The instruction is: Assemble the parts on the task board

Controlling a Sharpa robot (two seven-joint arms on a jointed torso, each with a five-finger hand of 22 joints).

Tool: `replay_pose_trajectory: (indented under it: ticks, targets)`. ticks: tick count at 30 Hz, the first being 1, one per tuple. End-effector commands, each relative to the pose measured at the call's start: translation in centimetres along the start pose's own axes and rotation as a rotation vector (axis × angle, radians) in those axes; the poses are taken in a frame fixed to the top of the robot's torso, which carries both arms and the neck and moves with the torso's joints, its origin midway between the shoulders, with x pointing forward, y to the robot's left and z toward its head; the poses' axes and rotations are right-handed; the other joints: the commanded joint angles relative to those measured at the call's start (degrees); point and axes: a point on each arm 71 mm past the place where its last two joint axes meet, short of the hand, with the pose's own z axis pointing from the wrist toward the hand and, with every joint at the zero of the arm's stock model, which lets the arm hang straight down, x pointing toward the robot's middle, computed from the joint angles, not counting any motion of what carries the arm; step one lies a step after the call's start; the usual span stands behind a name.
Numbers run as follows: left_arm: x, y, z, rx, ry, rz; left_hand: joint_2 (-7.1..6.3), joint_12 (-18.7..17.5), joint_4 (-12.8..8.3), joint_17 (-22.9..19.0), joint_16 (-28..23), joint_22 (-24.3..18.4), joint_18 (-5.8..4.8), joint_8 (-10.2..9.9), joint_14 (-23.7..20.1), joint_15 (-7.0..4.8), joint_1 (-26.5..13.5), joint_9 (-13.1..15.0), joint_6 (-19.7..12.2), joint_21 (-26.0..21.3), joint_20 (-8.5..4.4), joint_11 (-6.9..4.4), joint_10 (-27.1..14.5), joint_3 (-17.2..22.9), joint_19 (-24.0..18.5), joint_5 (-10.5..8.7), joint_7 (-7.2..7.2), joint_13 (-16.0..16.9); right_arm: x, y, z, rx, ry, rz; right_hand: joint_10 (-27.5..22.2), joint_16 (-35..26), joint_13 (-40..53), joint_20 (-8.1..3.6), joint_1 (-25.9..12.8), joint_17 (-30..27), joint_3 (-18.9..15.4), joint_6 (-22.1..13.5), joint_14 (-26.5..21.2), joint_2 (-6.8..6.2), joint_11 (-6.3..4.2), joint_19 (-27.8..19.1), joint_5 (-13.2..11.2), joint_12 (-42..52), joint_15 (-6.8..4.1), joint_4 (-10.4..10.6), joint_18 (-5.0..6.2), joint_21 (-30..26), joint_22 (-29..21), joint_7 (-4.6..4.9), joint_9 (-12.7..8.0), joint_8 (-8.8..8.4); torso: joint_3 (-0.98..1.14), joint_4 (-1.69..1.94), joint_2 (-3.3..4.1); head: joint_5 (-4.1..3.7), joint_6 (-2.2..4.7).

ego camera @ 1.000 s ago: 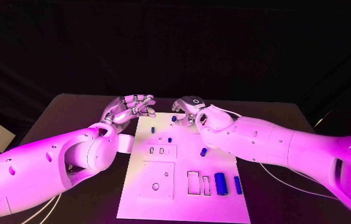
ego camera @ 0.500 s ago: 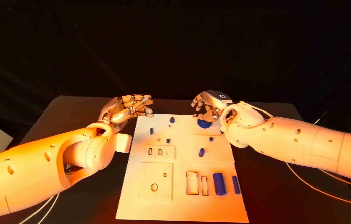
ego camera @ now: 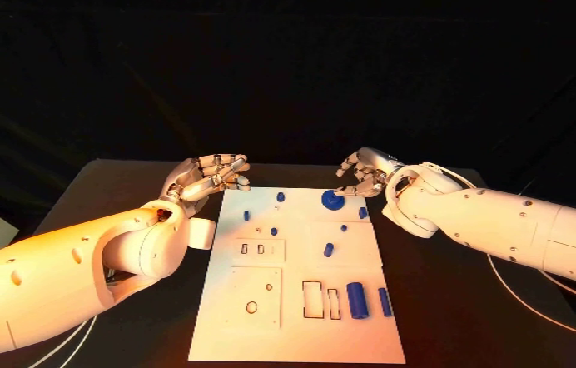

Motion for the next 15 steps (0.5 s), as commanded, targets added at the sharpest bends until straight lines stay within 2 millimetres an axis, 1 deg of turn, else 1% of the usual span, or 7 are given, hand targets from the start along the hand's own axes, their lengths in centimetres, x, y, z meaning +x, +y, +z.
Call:
replay_pose_trajectory:
  ticks: [1,4,9,15]
  targets:
    - [0.3,-0.2,0.0,0.009,0.021,-0.01,-0.09,-0.2,-0.1,0.1,0.3,0.1,0.54,-0.3,-0.4,0.11,-0.5,0.1,0.3,0.2,0.09,0.11,-0.1,0.3,-0.5,-0.21,0.09,-0.1,0.8,-0.3,0.1,0.043,0.095,0.03,4.0,0.6,12.1,0.49,-0.1,13.3,-0.5,-0.6,5.7,0.62,0.27,6.1,0.0,2.1,0.56,0.0,-0.51,0.2,15.1,0.19,0.1,0.42,-0.05,0.15,0.12,-0.01,-0.09]
    - [0.2,-0.2,0.0,0.009,0.02,-0.01,-0.09,-0.2,-0.1,0.1,0.3,0.1,0.54,-0.3,-0.4,0.11,-0.5,0.1,0.3,0.2,0.09,0.11,-0.1,0.3,-0.5,-0.21,0.09,-0.1,1.1,-0.4,0.3,0.054,0.11,0.025,4.7,0.9,13.1,0.58,-0.1,13.8,-0.6,-0.8,5.8,0.64,0.36,6.1,0.0,3.0,0.66,0.1,-0.51,0.2,15.1,0.27,0.1,0.54,-0.02,0.17,0.15,-0.06,-0.18]
    - [0.2,-0.2,0.0,0.009,0.02,-0.01,-0.08,-0.2,-0.1,0.1,0.3,0.1,0.55,-0.3,-0.4,0.1,-0.5,0.1,0.3,0.3,0.1,0.09,-0.1,0.4,-0.6,-0.2,0.06,-0.1,1.7,-0.5,0.5,0.07,0.119,0.018,5.0,0.9,13.4,0.64,-0.1,13.9,-0.6,-0.8,5.8,0.77,0.4,6.1,0.0,3.3,0.71,0.1,-0.51,0.2,15.1,0.3,0.1,0.68,-0.12,0.13,0.08,-0.03,-0.39]
    - [0.2,-0.2,-0.1,0.008,0.022,-0.011,-0.08,-0.2,-0.1,0.1,0.3,0.1,0.55,-0.3,-0.4,0.1,-0.5,0.1,0.3,0.3,0.1,0.09,-0.1,0.4,-0.6,-0.2,0.06,-0.1,2.0,-0.7,0.8,0.097,0.107,0.012,5.0,1.0,13.5,0.66,-0.1,14.0,-0.6,-0.8,5.8,0.88,0.41,6.1,0.0,3.3,0.72,0.1,-0.51,0.2,15.1,0.3,0.2,0.75,-0.12,0.13,0.03,-0.04,-0.6]
